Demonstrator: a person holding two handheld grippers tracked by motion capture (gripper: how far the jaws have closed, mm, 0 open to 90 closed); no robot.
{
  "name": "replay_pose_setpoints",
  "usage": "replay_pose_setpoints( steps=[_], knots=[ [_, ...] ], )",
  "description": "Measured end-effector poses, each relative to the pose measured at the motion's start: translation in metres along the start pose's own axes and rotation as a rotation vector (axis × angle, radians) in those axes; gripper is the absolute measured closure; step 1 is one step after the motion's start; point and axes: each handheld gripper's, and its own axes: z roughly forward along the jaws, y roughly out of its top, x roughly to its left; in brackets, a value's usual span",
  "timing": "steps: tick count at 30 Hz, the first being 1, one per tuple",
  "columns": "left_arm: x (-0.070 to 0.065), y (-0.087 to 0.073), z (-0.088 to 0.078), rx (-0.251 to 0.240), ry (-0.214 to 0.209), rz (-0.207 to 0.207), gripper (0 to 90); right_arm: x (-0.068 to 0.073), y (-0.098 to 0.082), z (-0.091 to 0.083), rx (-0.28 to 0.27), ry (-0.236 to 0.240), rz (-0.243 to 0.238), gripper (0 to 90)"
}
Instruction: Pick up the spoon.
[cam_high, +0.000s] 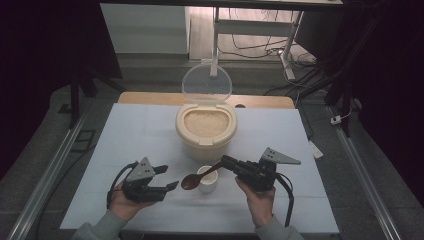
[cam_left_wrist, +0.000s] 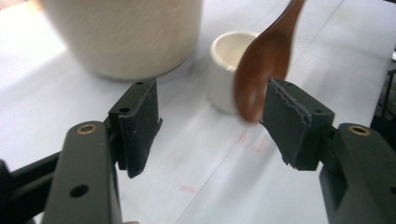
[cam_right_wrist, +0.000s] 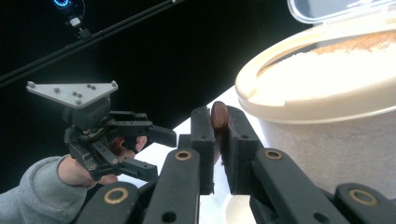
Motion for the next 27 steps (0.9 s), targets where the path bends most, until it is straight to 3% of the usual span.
replay_pose_setpoints(
  steps=[6,8,13,27],
  knots=[
    [0.012,-0.016,-0.007,-0.003,0.022,-0.028,30.9,0.002,0.007,-0.009,-0.021,0.001,-0.03,83.1],
    [0.016,-0.026,-0.011,-0.003,0.03,-0.058,30.2,0.002,0.009,-0.01,-0.025,0.001,-0.039,83.1],
    [0.023,-0.041,-0.015,0.008,0.056,-0.09,28.4,0.001,0.013,-0.016,-0.043,0.008,-0.038,83.1],
    [0.027,-0.047,-0.016,0.012,0.079,-0.117,24.0,0.002,0.025,-0.025,-0.082,0.005,-0.063,83.1]
  ],
)
